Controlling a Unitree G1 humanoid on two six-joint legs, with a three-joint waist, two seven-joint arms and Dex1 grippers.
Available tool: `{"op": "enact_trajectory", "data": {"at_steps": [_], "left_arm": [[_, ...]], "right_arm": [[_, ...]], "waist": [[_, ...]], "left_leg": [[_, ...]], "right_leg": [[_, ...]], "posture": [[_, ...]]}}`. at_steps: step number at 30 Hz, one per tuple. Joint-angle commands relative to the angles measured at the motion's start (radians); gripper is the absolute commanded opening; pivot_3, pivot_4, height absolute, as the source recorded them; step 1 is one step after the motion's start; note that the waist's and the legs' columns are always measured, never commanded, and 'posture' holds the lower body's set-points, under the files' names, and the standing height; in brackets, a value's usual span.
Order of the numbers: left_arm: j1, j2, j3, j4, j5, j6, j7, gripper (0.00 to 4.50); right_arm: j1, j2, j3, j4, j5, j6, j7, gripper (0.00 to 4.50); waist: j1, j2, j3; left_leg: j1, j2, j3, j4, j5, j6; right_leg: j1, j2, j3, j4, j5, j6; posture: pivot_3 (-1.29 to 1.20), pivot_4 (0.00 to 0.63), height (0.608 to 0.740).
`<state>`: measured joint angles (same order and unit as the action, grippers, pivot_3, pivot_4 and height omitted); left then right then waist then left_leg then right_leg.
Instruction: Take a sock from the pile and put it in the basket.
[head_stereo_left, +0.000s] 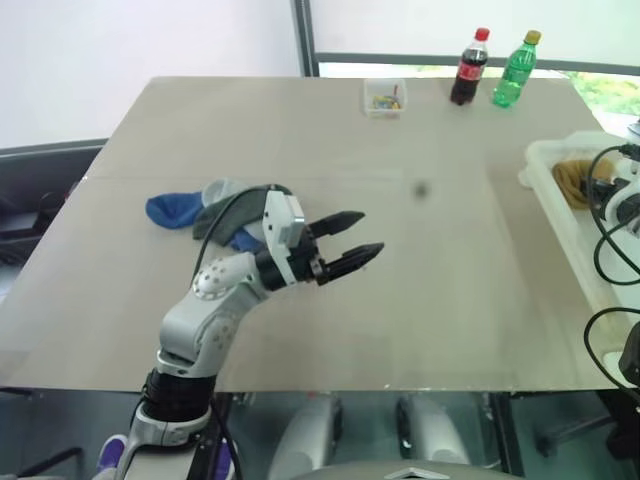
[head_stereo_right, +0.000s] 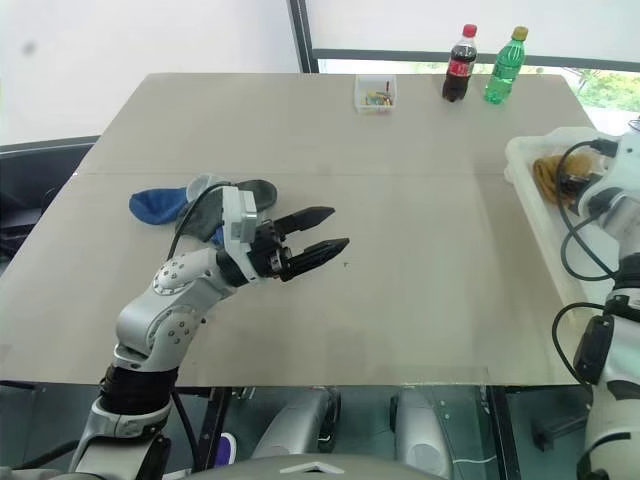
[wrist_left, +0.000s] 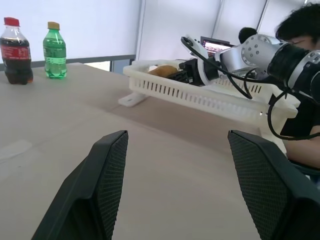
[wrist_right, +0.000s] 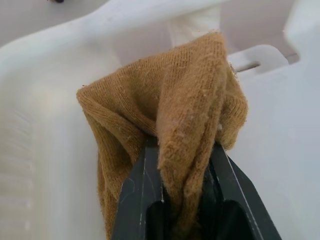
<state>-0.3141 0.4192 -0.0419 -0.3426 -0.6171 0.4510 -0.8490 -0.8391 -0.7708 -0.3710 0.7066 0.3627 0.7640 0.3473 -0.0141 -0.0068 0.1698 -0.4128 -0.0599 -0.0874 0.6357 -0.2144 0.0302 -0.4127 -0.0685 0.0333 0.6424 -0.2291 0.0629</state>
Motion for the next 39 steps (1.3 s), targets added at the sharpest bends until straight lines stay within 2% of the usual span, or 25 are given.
{"op": "enact_trajectory", "data": {"at_steps": [1, 3, 5, 6, 8, 9, 17, 20, 22, 24, 26, 30, 34, 39], "left_arm": [[-0.033, -0.005, -0.005, -0.003, -0.005, -0.017, -0.017, 3.36], [-0.04, -0.011, -0.01, 0.006, -0.001, -0.02, -0.019, 3.36], [-0.044, -0.015, -0.014, 0.014, 0.004, -0.023, -0.021, 3.36], [-0.045, -0.017, -0.015, 0.017, 0.006, -0.024, -0.022, 3.36], [-0.045, -0.021, -0.018, 0.023, 0.012, -0.03, -0.026, 3.36], [-0.045, -0.023, -0.018, 0.025, 0.014, -0.032, -0.024, 3.36], [-0.034, -0.019, -0.015, 0.03, 0.068, -0.039, 0.021, 3.36], [-0.02, -0.011, -0.01, 0.041, 0.111, -0.075, 0.033, 3.36], [-0.009, -0.008, -0.004, 0.051, 0.135, -0.102, 0.04, 3.36], [0.026, 0.003, 0.018, 0.063, 0.16, -0.152, 0.036, 3.36], [0.072, 0.033, 0.042, 0.057, 0.178, -0.181, 0.031, 3.36], [0.151, 0.092, 0.103, 0.018, 0.107, -0.134, -0.003, 3.36], [0.259, 0.17, 0.167, -0.032, 0.096, -0.109, -0.016, 4.44], [0.343, 0.224, 0.22, -0.075, 0.066, -0.065, -0.009, 4.44]], "right_arm": [[0.016, -0.011, -0.008, -0.06, 0.008, 0.04, 0.012, 1.35], [0.028, -0.01, -0.02, -0.101, 0.016, 0.065, 0.004, 2.4], [0.048, -0.01, -0.039, -0.156, 0.027, 0.091, -0.008, 3.09], [0.057, -0.01, -0.048, -0.178, 0.031, 0.1, -0.014, 3.65], [0.085, -0.008, -0.091, -0.238, 0.057, 0.136, -0.026, 4.34], [0.103, -0.009, -0.118, -0.268, 0.077, 0.162, -0.027, 4.44], [0.314, -0.034, -0.252, -0.634, 0.188, 0.247, 0.025, 4.44], [0.399, -0.023, -0.23, -0.811, 0.208, 0.158, 0.096, 4.44], [0.422, 0.026, -0.246, -0.901, 0.265, 0.115, 0.133, 4.44], [0.497, 0.052, -0.184, -1.051, 0.305, 0.083, 0.202, 4.44], [0.616, 0.039, -0.057, -1.175, 0.239, -0.009, 0.273, 4.44], [0.777, 0.028, 0.057, -1.246, 0.147, -0.149, 0.336, 4.44], [0.93, 0.046, 0.089, -1.235, 0.038, -0.334, 0.368, 4.5], [1.009, 0.072, 0.055, -1.232, 0.058, -0.38, 0.392, 4.5]], "waist": [[0.0, 0.0, 0.0], [0.0, 0.0, 0.0], [0.0, 0.0, 0.0], [0.0, 0.0, 0.0], [0.001, 0.0, 0.0], [0.002, 0.0, 0.0], [0.004, 0.0, 0.0], [-0.001, 0.001, 0.0], [-0.006, 0.001, 0.0], [-0.005, 0.001, 0.0], [-0.002, 0.001, -0.001], [0.005, 0.001, -0.001], [0.007, -0.001, -0.001], [0.005, 0.0, -0.001]], "left_leg": [[0.0, 0.0, 0.0, 0.0, 0.0, 0.0], [0.0, 0.0, 0.0, 0.0, 0.0, 0.0], [0.0, 0.0, 0.0, 0.0, 0.0, 0.0], [0.0, 0.0, 0.0, 0.0, 0.0, 0.0], [0.0, 0.0, -0.001, 0.0, 0.0, 0.0], [0.0, 0.0, -0.001, 0.0, 0.0, 0.0], [-0.001, 0.0, -0.002, 0.001, 0.0, 0.0], [0.0, 0.0, -0.003, 0.001, 0.0, 0.0], [0.001, 0.001, -0.003, 0.001, 0.0, 0.0], [0.002, 0.003, -0.002, 0.001, 0.0, 0.0], [0.003, 0.005, -0.002, 0.001, 0.0, 0.0], [0.003, 0.005, -0.002, 0.001, 0.0, 0.0], [0.002, 0.004, -0.002, 0.004, -0.001, 0.0], [0.003, 0.005, -0.002, 0.003, -0.001, 0.0]], "right_leg": [[0.0, 0.0, 0.0, 0.0, 0.0, 0.0], [0.0, 0.0, 0.0, 0.0, 0.0, 0.0], [0.0, 0.0, 0.0, 0.0, 0.0, 0.0], [0.0, 0.0, 0.0, 0.0, 0.0, 0.0], [0.0, 0.0, 0.0, 0.0, 0.0, 0.0], [0.0, 0.0, 0.0, 0.0, 0.0, 0.0], [0.0, 0.0, -0.001, 0.0, 0.0, 0.0], [0.0, 0.0, 0.001, 0.001, 0.0, 0.0], [0.0, 0.001, 0.001, 0.002, 0.0, 0.001], [0.0, 0.003, 0.004, 0.002, 0.0, 0.001], [0.001, 0.004, 0.004, 0.002, 0.0, 0.0], [0.001, 0.004, 0.004, 0.002, 0.0, 0.0], [0.001, 0.002, 0.004, 0.001, 0.001, 0.002], [0.001, 0.002, 0.005, 0.001, 0.001, 0.001]], "posture": [[0.0, 0.15, 0.74], [0.0, 0.15, 0.74], [0.0, 0.15, 0.74], [0.0, 0.15, 0.74], [0.0, 0.15, 0.74], [0.0, 0.15, 0.74], [0.0, 0.15, 0.74], [0.0, 0.15, 0.74], [0.0, 0.15, 0.74], [0.0, 0.15, 0.74], [0.0, 0.15, 0.74], [0.0, 0.15, 0.74], [0.0, 0.15, 0.74], [0.0, 0.15, 0.74]]}}
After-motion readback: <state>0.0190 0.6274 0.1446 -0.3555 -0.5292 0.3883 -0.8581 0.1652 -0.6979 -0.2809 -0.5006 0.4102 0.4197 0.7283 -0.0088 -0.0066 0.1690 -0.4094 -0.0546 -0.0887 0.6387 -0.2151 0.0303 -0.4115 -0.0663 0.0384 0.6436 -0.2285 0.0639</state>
